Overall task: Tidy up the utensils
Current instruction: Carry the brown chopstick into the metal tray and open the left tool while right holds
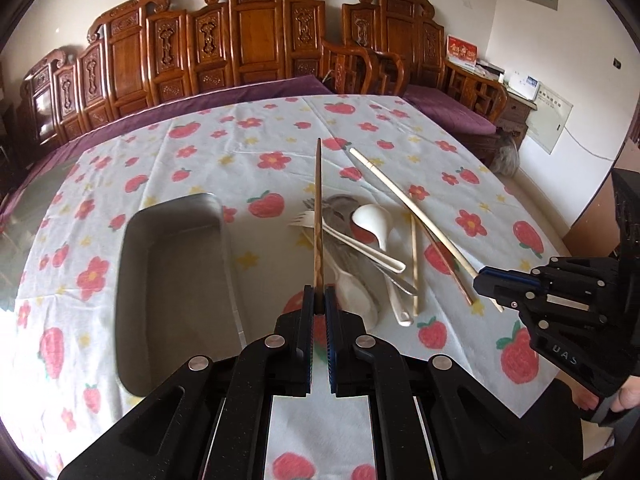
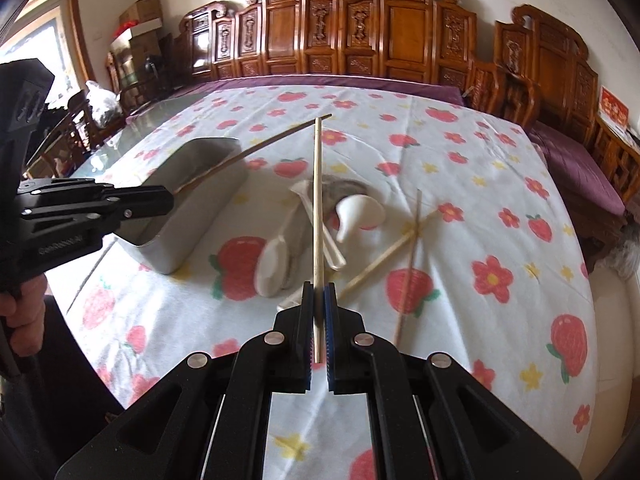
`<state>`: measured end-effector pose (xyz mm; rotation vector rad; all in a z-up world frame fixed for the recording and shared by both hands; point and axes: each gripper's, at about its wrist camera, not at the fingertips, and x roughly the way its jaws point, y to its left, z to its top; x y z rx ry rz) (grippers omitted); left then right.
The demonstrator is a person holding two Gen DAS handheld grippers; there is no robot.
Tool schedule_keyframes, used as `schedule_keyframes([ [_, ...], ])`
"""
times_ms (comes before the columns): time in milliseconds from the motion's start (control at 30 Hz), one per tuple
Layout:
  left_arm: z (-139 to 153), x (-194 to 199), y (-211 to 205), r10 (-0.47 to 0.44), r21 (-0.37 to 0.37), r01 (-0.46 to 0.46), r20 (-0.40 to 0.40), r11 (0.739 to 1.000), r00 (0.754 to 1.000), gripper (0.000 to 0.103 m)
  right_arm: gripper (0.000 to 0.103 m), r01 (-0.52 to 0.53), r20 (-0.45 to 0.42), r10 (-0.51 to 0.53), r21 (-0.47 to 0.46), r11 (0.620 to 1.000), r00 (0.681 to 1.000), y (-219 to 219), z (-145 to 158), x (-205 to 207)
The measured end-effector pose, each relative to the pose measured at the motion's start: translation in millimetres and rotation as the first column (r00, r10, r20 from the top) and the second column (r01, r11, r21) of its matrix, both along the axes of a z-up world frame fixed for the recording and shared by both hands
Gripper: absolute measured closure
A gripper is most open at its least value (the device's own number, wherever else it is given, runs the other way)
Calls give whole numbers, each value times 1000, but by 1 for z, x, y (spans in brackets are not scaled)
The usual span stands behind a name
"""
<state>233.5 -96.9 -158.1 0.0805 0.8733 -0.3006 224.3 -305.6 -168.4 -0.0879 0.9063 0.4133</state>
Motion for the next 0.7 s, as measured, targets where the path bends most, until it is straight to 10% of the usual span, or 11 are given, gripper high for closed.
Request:
schedule_keyframes([
  [700, -11, -25, 115, 107, 54, -103, -84, 993, 991, 99, 97, -89, 5, 89, 5, 996, 996, 81, 19, -6],
])
